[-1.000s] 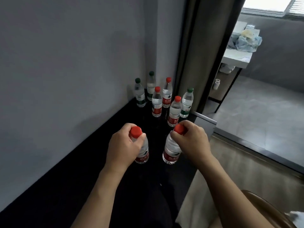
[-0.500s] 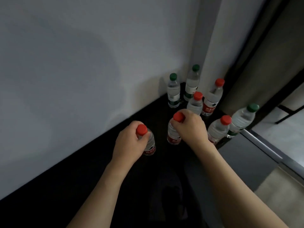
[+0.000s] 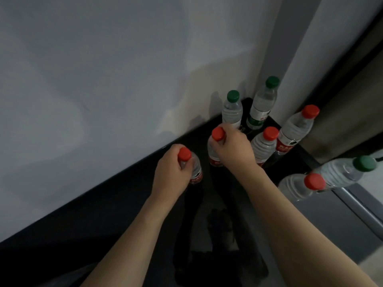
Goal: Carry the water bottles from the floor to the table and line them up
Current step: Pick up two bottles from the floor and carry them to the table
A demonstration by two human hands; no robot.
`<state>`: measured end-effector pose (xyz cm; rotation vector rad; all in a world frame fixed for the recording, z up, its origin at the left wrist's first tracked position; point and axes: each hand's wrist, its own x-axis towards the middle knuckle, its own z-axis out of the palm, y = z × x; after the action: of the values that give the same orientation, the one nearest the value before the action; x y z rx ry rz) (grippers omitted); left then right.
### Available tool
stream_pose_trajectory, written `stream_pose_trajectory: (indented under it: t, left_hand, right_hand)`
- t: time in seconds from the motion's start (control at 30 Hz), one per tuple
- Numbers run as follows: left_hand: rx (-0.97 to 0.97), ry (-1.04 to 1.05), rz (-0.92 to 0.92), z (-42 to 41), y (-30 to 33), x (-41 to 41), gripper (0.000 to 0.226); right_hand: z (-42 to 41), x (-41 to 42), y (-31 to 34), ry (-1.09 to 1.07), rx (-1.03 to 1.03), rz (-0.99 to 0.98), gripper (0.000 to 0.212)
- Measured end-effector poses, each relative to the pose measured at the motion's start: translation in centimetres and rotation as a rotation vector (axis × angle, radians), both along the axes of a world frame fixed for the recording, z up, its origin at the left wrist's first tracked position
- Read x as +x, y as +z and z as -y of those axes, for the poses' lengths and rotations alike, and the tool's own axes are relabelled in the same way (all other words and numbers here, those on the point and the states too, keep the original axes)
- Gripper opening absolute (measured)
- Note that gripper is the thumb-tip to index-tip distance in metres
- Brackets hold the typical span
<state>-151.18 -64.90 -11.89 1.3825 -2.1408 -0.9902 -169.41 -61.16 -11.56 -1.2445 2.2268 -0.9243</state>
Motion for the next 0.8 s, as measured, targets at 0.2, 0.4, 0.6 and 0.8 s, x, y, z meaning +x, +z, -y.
stream_pose_trajectory:
  t: [0.2, 0.4, 0.6, 0.8]
  left_hand:
    - [0.004, -0.018, -0.063, -0.1, -0.4, 0.3, 0.026]
    - [0.05, 0.011, -0.042, -0.2, 0.1, 0.2, 0.022]
    - [0.116, 0.066, 0.034, -1.6, 1.8, 2.6, 0.055]
    - [-0.112, 0.199, 0.139, -4.8, 3.0, 10.0, 0.052]
  right_hand:
    - [-0.3, 0.4, -1.3, -0.008, -0.067, 0.034, 0.024]
    - [-0.6, 0.7, 0.3, 0.014, 0.037, 0.002, 0.03]
    - [-4.0, 3.0, 2.9, -0.078, -0.011, -0.073, 0.05]
    - [-5.7, 10.2, 5.0, 0.084, -0.156, -0.156, 0.054]
